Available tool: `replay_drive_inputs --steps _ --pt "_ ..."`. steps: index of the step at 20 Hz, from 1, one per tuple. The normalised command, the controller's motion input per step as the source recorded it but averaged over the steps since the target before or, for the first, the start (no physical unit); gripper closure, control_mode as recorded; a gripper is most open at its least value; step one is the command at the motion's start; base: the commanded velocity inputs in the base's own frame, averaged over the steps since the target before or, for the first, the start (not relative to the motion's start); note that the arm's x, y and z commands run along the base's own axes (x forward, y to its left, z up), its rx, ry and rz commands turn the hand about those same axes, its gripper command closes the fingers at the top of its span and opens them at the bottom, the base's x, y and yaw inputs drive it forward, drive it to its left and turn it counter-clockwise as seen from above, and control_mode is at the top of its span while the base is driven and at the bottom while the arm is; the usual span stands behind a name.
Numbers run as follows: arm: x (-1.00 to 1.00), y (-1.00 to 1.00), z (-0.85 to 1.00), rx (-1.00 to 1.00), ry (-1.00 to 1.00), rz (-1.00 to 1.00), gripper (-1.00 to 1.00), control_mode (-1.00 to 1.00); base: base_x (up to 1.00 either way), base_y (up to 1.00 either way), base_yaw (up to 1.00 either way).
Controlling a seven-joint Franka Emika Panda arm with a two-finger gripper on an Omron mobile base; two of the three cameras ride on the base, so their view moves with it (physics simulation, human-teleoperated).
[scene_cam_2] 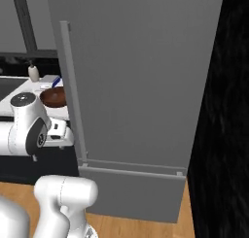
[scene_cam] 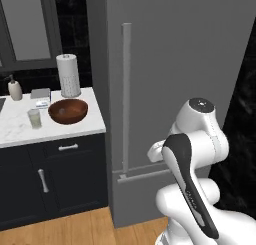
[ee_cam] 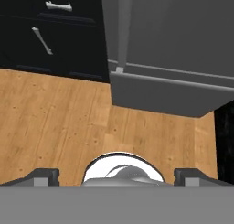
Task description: Grab a lemon wedge from the fridge and one ice cube from the ice bowl, and put them in the glass of lemonade.
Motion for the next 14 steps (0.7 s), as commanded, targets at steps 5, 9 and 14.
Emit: replay_drive_inputs --steps 5,9,14 --pt "0.00 0.00 0.00 0.00 0.00 0.00 -1.00 1.00 -0.64 0.00 0.00" --pt "0.00 0.00 0.00 0.00 0.00 0.00 -1.00 1.00 -0.54 0.00 0.00" --pt "-0.11 0.00 0.30 0.00 -0.09 0.00 -1.00 -1.00 -0.04 0.00 0.00"
